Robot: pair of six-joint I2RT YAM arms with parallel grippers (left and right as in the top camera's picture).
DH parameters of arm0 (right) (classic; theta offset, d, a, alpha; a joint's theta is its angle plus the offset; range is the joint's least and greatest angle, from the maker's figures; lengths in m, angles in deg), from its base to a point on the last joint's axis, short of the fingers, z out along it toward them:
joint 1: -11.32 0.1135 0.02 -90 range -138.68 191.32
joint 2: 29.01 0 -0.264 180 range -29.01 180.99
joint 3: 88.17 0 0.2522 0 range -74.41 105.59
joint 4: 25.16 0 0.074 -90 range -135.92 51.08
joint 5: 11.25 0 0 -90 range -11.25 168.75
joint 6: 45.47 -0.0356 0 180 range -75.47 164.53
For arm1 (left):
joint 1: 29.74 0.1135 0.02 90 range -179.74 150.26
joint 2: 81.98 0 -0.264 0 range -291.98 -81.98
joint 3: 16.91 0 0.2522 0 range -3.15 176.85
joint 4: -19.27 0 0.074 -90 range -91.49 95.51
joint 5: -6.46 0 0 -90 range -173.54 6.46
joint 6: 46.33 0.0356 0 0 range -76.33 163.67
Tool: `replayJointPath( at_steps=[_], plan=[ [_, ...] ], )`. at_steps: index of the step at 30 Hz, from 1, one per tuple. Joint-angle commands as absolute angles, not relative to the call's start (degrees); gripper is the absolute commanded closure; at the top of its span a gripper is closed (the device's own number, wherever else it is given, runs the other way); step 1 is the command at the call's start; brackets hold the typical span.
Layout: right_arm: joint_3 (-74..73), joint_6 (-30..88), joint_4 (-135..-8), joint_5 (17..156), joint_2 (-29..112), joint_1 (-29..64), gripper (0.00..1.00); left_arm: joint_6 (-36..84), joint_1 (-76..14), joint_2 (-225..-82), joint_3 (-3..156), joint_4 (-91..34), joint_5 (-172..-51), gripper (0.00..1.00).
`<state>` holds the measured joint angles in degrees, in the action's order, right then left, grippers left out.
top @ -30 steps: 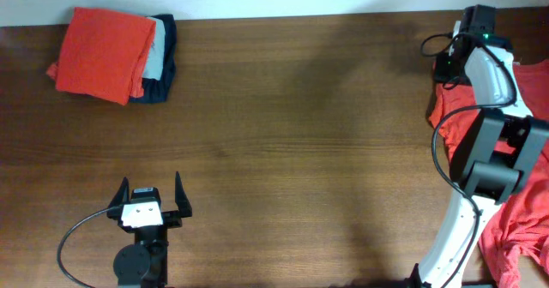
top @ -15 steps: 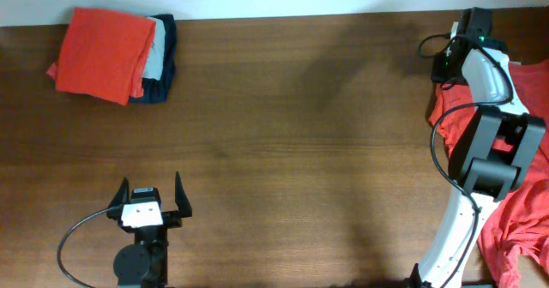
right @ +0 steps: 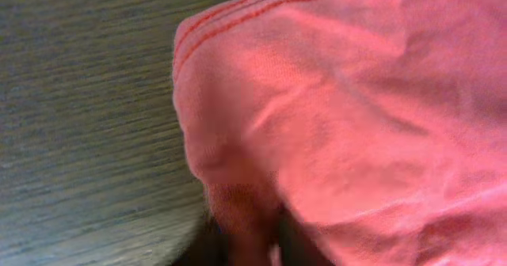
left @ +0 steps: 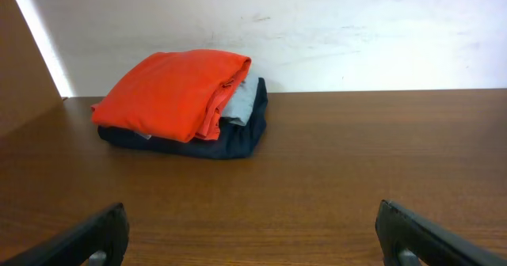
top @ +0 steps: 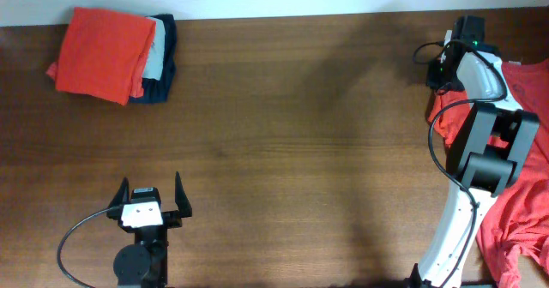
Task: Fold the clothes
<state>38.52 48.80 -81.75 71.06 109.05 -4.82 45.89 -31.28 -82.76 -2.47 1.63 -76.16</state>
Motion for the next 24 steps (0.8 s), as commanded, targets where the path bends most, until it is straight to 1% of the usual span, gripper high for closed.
replayJointPath(
  at_steps=[1,2,12,16,19,24],
  plan=[
    [39.6,48.8,-81.6,68.9,109.5,-4.9,0.87,46.8,-31.5,-82.4,-2.6,1.6,-75.6,0.01],
    [39.6,48.8,-81.6,68.8,109.3,-4.9,0.89,46.8,-31.5,-82.4,-2.6,1.6,-75.6,0.01],
    [41.7,48.8,-84.0,68.8,104.6,-5.7,0.91,46.8,-31.5,-82.4,-2.6,1.6,-75.6,0.01],
    [41.8,48.8,-85.9,68.8,103.7,-7.4,0.91,46.8,-31.5,-82.4,-2.6,1.6,-75.6,0.01],
    [41.8,48.6,-88.0,69.1,103.7,-9.5,0.96,46.8,-31.5,-82.4,-2.6,1.6,-75.6,0.01],
    [41.7,48.6,-90.0,72.4,103.7,-12.9,0.96,46.8,-31.5,-82.4,-2.6,1.6,-75.6,0.01]
  ],
)
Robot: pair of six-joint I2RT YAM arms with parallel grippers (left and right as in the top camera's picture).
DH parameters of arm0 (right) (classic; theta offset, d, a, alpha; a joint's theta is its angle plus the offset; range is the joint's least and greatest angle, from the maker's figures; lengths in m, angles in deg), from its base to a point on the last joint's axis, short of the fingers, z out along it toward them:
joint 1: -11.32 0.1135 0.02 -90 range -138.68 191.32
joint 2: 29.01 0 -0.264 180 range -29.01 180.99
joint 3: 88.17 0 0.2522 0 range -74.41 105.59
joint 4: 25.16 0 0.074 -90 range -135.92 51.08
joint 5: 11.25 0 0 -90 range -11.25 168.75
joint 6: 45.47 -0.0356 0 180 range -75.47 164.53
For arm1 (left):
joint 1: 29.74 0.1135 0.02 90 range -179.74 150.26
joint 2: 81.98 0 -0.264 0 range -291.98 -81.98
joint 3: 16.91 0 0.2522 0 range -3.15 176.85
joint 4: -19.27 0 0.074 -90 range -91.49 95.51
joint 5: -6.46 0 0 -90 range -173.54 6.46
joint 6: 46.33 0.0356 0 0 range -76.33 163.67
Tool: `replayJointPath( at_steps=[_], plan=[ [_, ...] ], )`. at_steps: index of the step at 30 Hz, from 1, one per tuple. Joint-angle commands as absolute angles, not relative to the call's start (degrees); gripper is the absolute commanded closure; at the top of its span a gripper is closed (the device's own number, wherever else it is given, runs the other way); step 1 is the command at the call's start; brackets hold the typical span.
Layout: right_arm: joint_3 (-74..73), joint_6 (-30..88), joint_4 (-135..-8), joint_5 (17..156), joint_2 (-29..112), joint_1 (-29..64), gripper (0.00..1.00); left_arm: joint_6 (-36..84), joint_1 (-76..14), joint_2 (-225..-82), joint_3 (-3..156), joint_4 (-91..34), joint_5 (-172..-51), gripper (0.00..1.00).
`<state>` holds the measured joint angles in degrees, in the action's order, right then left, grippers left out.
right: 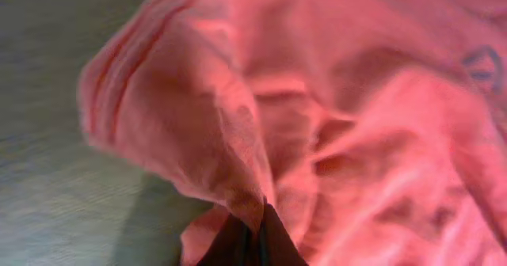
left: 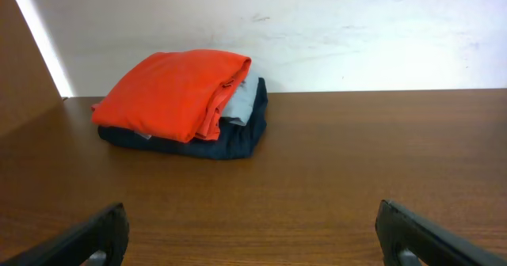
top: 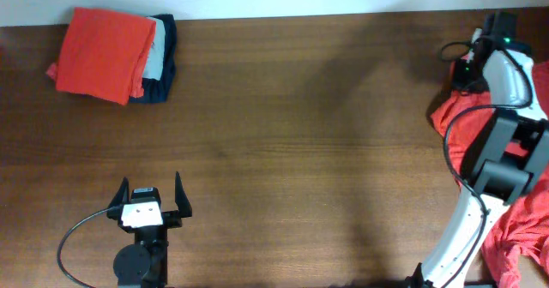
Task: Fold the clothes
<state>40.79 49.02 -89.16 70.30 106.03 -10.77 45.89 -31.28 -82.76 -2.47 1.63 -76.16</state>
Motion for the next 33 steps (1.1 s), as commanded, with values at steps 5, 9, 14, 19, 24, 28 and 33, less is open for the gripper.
replayJointPath(
  at_steps=[5,9,14,19,24,28,33],
  plan=[
    [41.0,47.4,-90.6,75.7,103.8,-17.3,0.96,46.8,-31.5,-82.4,-2.6,1.6,-75.6,0.01],
    [39.5,47.1,-90.7,75.8,104.0,-19.8,0.95,46.8,-31.5,-82.4,-2.6,1.6,-75.6,0.01],
    [39.4,47.1,-90.8,75.7,104.4,-21.0,0.56,46.8,-31.5,-82.4,-2.6,1.6,-75.6,0.01],
    [42.0,43.6,-90.6,77.3,102.8,-21.8,0.50,46.8,-31.5,-82.4,-2.6,1.6,-75.6,0.01],
    [45.6,42.5,-95.4,73.1,99.8,-22.3,0.40,46.8,-31.5,-82.4,-2.6,1.6,-75.6,0.01],
    [45.7,33.5,-101.2,66.3,98.6,-24.1,0.40,46.8,-31.5,-82.4,-2.6,1.6,-75.6,0.01],
    [45.7,33.3,-106.1,73.6,98.3,-25.8,0.28,46.8,-31.5,-82.4,-2.6,1.6,-75.6,0.01]
  ],
)
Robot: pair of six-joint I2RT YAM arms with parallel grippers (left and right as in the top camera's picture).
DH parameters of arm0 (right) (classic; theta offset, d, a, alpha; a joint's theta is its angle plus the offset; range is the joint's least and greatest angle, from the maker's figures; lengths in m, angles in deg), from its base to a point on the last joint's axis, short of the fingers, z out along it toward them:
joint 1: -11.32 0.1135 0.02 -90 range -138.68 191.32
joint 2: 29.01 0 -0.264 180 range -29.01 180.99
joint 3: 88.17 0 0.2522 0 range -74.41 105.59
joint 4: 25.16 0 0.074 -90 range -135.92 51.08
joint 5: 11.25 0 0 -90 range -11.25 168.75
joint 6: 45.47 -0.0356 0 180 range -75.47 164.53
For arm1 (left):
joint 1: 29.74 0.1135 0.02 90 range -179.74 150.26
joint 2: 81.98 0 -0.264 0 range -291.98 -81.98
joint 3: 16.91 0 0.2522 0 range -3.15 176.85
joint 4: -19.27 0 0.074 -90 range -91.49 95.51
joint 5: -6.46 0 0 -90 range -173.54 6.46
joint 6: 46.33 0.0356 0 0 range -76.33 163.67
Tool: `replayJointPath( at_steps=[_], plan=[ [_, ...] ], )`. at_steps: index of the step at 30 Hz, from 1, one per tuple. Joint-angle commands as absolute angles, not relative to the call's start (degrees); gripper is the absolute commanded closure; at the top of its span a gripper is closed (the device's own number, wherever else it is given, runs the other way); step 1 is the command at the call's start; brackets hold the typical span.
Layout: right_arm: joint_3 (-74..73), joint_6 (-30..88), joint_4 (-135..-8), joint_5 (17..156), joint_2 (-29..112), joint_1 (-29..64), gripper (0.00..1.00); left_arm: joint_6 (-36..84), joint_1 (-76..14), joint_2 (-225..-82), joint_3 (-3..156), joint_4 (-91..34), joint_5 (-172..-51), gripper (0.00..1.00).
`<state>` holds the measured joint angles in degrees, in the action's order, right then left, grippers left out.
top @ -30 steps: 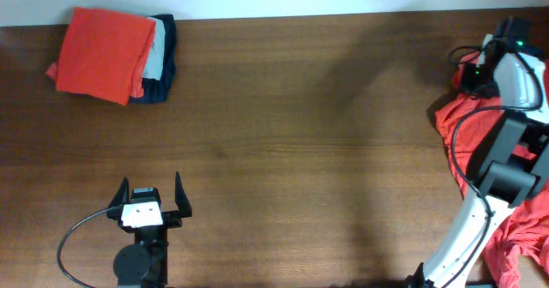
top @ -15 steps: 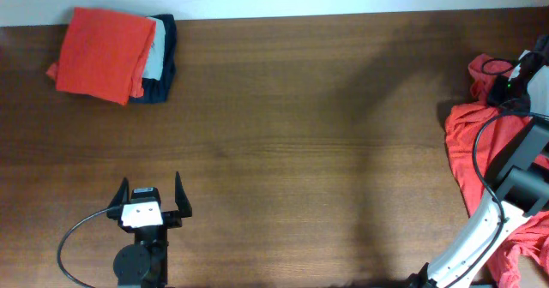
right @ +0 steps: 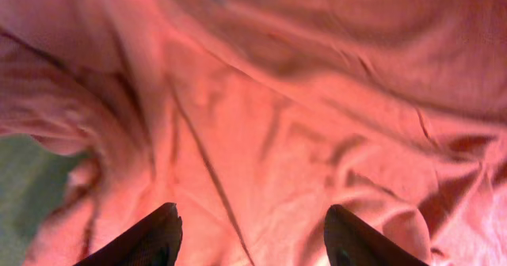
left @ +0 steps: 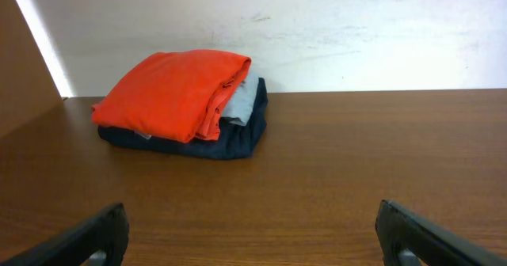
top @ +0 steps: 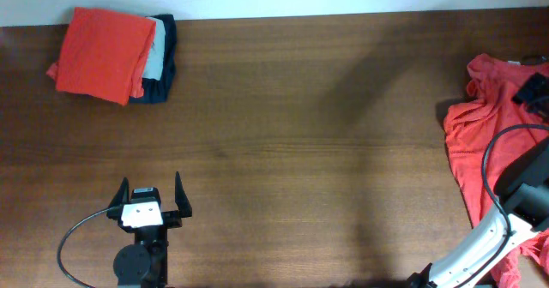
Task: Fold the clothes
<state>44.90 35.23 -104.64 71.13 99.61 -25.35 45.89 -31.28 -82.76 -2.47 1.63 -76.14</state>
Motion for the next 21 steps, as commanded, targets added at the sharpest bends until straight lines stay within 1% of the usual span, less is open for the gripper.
replayJointPath(
  at_steps=[1,8,10,11,16,18,21],
  plan=[
    [45.7,33.3,-106.7,73.6,98.3,-25.8,0.25,46.8,-31.5,-82.4,-2.6,1.6,-75.6,0.01],
    [45.7,33.3,-109.5,73.8,98.3,-25.8,0.23,46.8,-31.5,-82.4,-2.6,1.6,-75.6,0.01],
    [45.7,33.3,-110.1,73.9,98.3,-25.8,0.12,46.8,-31.5,-82.4,-2.6,1.6,-75.6,0.01],
    [45.7,33.3,-110.1,73.8,98.3,-25.8,0.01,46.8,-31.5,-82.4,-2.6,1.6,-75.6,0.01],
    [45.7,33.3,-110.1,73.8,98.3,-25.8,0.01,46.9,-31.5,-82.4,-2.6,1.6,-75.4,0.01],
    [45.7,33.3,-110.1,73.8,98.3,-25.8,0.01,47.9,-31.5,-82.4,-2.6,2.1,-72.9,0.01],
    [45.7,33.3,-110.1,73.8,98.3,-25.8,0.02,47.9,-31.5,-82.4,-2.6,3.7,-76.4,0.01]
  ],
)
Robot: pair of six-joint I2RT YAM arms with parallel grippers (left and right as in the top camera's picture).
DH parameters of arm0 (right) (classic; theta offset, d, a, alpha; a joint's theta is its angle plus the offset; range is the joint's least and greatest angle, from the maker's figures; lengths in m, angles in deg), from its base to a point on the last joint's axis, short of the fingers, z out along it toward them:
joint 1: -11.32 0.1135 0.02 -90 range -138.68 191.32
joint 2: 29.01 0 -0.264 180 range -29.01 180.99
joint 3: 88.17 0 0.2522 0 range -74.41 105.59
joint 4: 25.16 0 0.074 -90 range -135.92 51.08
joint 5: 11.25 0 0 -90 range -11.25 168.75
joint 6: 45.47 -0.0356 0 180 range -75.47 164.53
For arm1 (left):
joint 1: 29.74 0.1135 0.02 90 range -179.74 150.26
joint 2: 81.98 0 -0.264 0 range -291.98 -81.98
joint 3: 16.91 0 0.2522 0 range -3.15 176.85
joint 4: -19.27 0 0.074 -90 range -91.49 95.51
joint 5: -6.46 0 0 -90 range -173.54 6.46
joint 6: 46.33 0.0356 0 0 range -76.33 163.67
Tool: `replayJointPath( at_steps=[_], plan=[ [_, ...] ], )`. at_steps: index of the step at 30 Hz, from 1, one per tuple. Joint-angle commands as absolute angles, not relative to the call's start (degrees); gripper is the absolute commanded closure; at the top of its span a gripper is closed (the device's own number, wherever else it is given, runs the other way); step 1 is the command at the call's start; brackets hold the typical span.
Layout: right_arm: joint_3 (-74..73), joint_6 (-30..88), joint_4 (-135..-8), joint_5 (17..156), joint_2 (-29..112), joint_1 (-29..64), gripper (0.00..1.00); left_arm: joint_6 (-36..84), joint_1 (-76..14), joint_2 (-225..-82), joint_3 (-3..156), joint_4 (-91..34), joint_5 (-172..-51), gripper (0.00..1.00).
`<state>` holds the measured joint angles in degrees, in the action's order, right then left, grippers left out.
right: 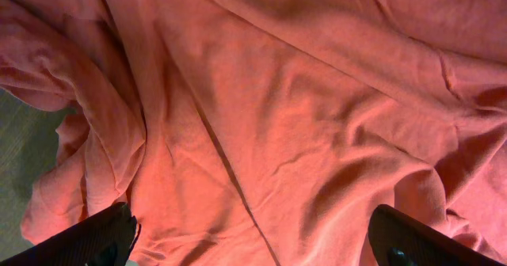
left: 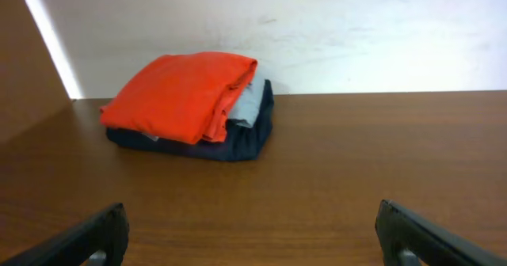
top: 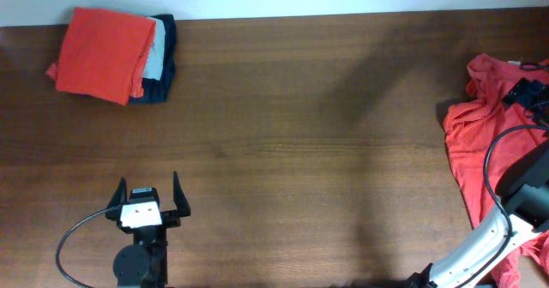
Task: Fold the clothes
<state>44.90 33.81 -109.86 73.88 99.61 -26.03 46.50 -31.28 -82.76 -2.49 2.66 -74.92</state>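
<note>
A crumpled red garment (top: 480, 134) lies at the table's right edge and fills the right wrist view (right: 261, 115). My right gripper (top: 524, 92) hovers over its far part, open (right: 253, 242), with nothing between the fingers. A folded stack (top: 111, 44) sits at the far left corner: orange on top, pale grey and navy under it. It also shows in the left wrist view (left: 190, 104). My left gripper (top: 147, 188) rests near the front left, open (left: 253, 238) and empty, facing the stack from a distance.
A white wall runs along the table's far edge (top: 274, 15). Bare brown tabletop (top: 300, 151) spreads between the stack and the red garment. More red cloth (top: 515, 228) hangs off the front right corner beside the right arm's base.
The right gripper's fingers stand wider apart over the red garment. The left wrist view has shifted slightly, so the stack sits a little higher and further right. The garment lies as before.
At first the right gripper was shut on the red garment's edge, inward from the right edge. It then held the cloth farther right and back. Later it was open, with the garment lying at the right edge. Now it is wider open above it.
</note>
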Motion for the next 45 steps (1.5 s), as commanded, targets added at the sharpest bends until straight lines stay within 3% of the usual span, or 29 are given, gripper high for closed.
replayJointPath(
  at_steps=[1,4,9,13,16,17,24,36,41,45],
  plan=[
    [45.7,33.3,-110.1,73.8,98.3,-25.8,0.02,47.9,-31.5,-82.4,-2.6,3.5,-78.7,0.01],
    [45.7,33.3,-110.1,73.8,98.3,-25.8,0.02,47.8,-31.5,-83.7,-1.1,3.5,-86.6,0.01],
    [45.7,33.3,-110.1,73.8,98.3,-25.8,0.02,47.9,-31.5,-95.5,10.0,1.5,-88.9,0.01],
    [45.7,33.3,-110.1,73.8,98.3,-25.8,0.02,48.1,-31.5,-117.3,26.0,-1.6,-96.5,0.01],
    [45.7,33.3,-110.1,73.8,98.3,-25.8,0.01,48.1,-34.1,-141.3,45.2,-7.7,-105.8,0.01],
    [45.7,33.3,-110.1,73.8,98.3,-25.8,0.01,48.4,-36.9,-150.8,54.0,-11.6,-107.8,0.01],
    [45.7,33.3,-110.1,73.8,98.3,-25.8,0.02,57.1,-52.5,-181.5,86.8,-21.0,-108.4,0.01],
    [45.7,33.3,-110.1,73.8,98.3,-25.8,0.02,57.0,-64.5,-196.8,91.4,-11.6,-114.1,0.01],
    [45.7,33.3,-110.1,73.8,98.3,-25.8,0.01,57.0,-64.1,-197.3,91.4,-14.9,-106.2,0.01],
    [45.7,33.3,-105.9,73.8,98.3,-25.8,0.02,49.7,-60.0,-197.0,91.4,-16.4,-104.1,0.01]
  ],
)
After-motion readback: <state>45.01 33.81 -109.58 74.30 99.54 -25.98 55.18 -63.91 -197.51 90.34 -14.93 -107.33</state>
